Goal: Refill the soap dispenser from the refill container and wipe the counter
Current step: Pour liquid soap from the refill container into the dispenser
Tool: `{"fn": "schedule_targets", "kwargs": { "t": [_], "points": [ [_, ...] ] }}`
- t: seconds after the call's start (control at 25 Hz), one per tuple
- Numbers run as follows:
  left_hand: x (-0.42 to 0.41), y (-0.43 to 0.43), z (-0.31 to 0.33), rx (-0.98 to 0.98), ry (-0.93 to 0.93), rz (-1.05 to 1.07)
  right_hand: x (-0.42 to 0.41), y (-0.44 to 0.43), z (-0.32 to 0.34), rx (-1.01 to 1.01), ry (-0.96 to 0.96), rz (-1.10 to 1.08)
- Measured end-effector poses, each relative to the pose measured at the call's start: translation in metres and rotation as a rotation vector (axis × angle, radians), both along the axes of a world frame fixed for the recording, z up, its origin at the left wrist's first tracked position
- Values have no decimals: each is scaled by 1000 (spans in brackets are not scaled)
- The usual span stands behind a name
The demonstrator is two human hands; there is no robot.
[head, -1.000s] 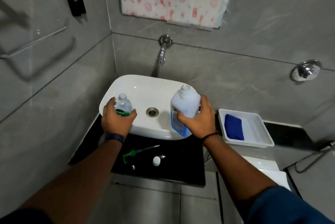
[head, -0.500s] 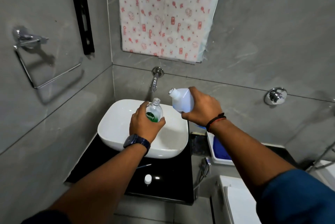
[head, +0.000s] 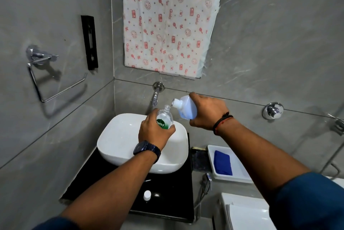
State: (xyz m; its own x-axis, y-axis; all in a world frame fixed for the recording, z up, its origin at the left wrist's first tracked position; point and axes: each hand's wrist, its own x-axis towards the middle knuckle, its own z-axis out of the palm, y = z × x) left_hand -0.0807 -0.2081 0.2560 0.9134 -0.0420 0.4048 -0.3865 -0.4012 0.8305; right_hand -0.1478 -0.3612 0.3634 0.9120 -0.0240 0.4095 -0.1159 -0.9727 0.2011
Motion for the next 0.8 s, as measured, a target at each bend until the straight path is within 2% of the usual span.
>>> {"fn": "schedule_targets", "kwargs": {
  "t": [0.8],
  "points": [
    [-1, -6, 11, 44, 8, -22, 8, -3, 15, -154, 39, -1]
  ]
}}
